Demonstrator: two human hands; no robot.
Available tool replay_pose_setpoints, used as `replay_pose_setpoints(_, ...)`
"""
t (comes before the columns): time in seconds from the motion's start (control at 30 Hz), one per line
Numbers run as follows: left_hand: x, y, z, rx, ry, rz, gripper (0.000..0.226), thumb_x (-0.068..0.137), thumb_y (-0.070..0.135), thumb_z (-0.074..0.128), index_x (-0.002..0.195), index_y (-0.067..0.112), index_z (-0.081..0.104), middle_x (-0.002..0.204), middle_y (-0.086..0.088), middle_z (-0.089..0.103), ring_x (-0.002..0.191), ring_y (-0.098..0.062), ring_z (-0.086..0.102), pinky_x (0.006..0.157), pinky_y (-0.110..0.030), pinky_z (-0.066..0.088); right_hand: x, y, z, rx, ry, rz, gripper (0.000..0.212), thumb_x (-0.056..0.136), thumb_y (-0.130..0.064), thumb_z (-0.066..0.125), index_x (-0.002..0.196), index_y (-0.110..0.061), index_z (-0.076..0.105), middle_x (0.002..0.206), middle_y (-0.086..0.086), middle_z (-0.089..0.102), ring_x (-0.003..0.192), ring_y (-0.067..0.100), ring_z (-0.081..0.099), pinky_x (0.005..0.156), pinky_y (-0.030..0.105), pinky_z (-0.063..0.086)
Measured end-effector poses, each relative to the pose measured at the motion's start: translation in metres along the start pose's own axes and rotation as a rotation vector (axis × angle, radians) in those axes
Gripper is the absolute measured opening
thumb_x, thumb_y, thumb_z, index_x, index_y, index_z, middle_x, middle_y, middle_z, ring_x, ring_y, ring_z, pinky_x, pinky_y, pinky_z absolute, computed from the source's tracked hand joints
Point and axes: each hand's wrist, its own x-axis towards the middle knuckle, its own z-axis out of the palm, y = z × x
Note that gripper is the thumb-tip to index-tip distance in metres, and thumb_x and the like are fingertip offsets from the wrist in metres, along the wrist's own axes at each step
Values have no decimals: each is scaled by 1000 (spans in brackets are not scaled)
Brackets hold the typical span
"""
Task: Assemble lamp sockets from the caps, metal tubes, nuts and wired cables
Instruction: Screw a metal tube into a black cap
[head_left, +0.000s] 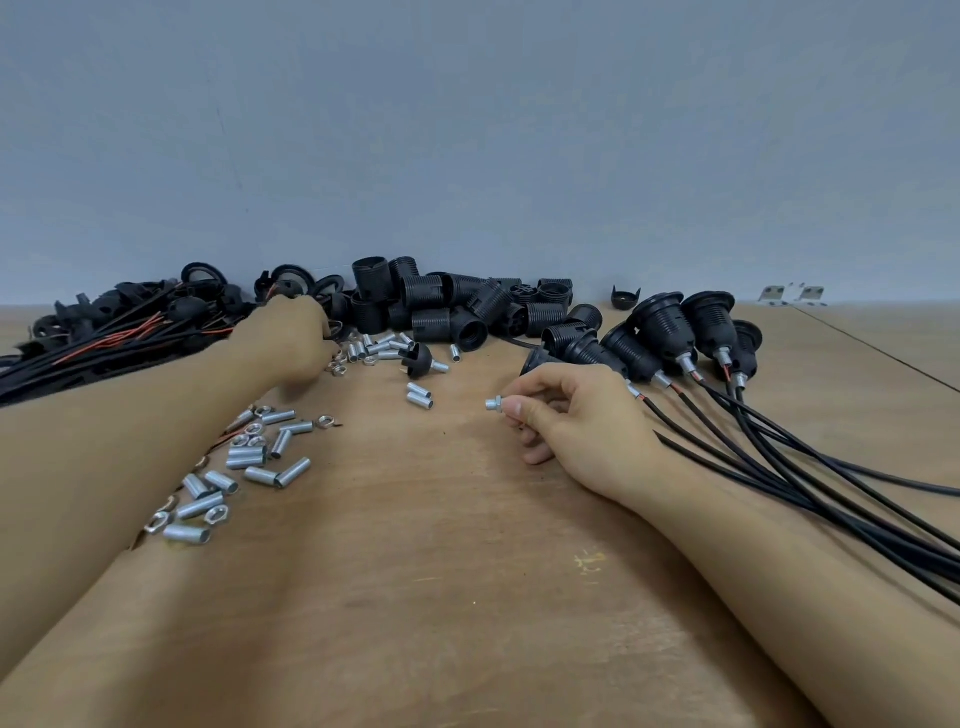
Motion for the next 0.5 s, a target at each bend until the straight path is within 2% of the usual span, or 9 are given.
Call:
replay_pose_setpoints(0.07,-2,-7,3,-65,67,7,19,91,30,70,100,13,75,104,-15,71,96,-37,64,80,-38,52,0,0,0,-2,1,1,6,90,-8,68,87,-8,73,73,7,67,59,10,63,52,25,56)
replay_pose_setpoints(0.13,-3,-10,3,-131,103,14,17,87,30,75,95,15,77,102,-12,73,93,-32,64,82,-38,52,0,0,0,-6,3,3,6,90,-8,68,87,-8,73,72,6,67,58,10,63,52,25,56)
replay_pose_setpoints(0.23,-6,-13,2,-204,80,25,16,85,24,78,96,12,78,105,-9,73,87,-21,57,85,-30,47,0,0,0,6,2,8,7,90,-8,69,86,-10,73,73,7,67,59,9,63,52,25,56)
replay_pose_setpoints(0.3,-9,-16,-1,-186,62,49,21,88,22,73,106,13,75,113,-7,71,94,-21,58,87,-28,44,-1,0,0,10,4,9,7,90,-7,68,87,-10,73,74,7,68,59,10,63,53,26,57)
replay_pose_setpoints(0.4,-13,-29,-9,-25,197,69,32,87,15,63,118,15,70,123,-12,67,114,-34,57,99,-42,47,-1,0,-2,9,6,4,6,90,-8,68,88,-11,74,74,7,69,60,11,65,54,28,58)
replay_pose_setpoints(0.47,-14,-44,-16,194,304,-4,36,83,17,63,119,17,68,124,-17,63,118,-40,50,97,-48,42,-1,0,-2,9,6,4,7,90,-8,69,87,-12,74,74,7,69,60,10,65,54,27,57)
replay_pose_setpoints(0.5,-14,-52,-21,255,286,-62,36,83,20,64,118,17,68,123,-18,62,117,-41,49,96,-49,41,-1,0,-2,7,7,2,9,90,-8,69,86,-13,74,74,7,69,59,10,65,54,27,57)
